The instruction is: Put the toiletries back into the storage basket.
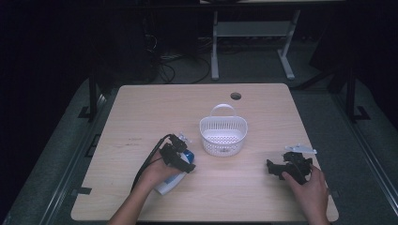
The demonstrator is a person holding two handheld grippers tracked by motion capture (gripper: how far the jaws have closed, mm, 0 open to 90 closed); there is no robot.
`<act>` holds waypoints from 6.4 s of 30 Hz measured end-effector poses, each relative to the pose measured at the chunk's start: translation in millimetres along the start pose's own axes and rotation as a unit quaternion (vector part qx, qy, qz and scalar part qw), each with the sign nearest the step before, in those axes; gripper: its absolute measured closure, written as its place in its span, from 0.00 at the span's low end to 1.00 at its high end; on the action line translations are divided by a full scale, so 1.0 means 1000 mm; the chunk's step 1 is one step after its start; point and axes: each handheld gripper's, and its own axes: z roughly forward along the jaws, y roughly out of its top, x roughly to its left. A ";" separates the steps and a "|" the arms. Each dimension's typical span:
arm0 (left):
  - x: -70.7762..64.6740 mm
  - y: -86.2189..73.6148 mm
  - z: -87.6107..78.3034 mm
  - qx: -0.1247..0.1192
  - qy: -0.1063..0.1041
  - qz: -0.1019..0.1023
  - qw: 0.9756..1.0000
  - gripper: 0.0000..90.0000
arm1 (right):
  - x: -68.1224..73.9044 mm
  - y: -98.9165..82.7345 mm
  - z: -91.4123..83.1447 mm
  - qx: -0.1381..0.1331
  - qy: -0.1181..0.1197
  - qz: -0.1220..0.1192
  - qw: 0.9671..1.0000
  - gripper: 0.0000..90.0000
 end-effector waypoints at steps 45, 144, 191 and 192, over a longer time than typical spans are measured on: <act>-0.006 0.000 -0.011 -0.017 0.010 0.015 1.000 0.41 | 0.000 0.000 0.000 0.000 0.000 0.000 1.000 0.00; 0.054 0.017 -0.132 -0.369 -0.132 0.062 0.918 0.42 | 0.000 0.000 0.000 -0.001 0.000 0.000 1.000 0.00; 0.038 0.096 -0.137 -0.397 -0.148 0.087 0.902 0.42 | 0.000 0.000 0.000 0.000 0.001 0.000 1.000 0.00; 0.037 0.098 -0.136 -0.397 -0.148 0.087 0.902 0.42 | 0.000 0.000 0.000 0.000 0.001 0.000 1.000 0.00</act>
